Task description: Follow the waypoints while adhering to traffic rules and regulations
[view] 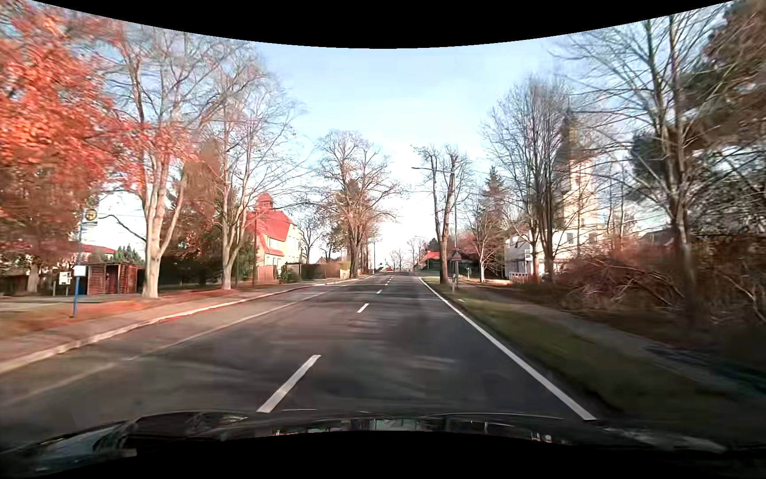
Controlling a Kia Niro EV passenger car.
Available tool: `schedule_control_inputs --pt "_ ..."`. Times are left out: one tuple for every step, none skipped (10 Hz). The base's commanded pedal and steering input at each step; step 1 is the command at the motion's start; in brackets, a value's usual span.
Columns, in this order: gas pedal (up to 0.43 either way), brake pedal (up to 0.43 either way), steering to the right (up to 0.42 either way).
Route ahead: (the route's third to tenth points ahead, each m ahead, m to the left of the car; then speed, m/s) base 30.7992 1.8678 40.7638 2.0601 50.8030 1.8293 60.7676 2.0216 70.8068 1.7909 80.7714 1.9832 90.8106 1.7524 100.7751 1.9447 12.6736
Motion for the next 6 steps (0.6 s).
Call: schedule_control_inputs --pt "0.150 0.000 0.000" --pt "0.150 0.000 0.000" --pt "0.150 0.000 0.000" --pt "0.150 0.000 0.000" --pt "0.150 0.000 0.000" --pt "0.150 0.000 0.000"
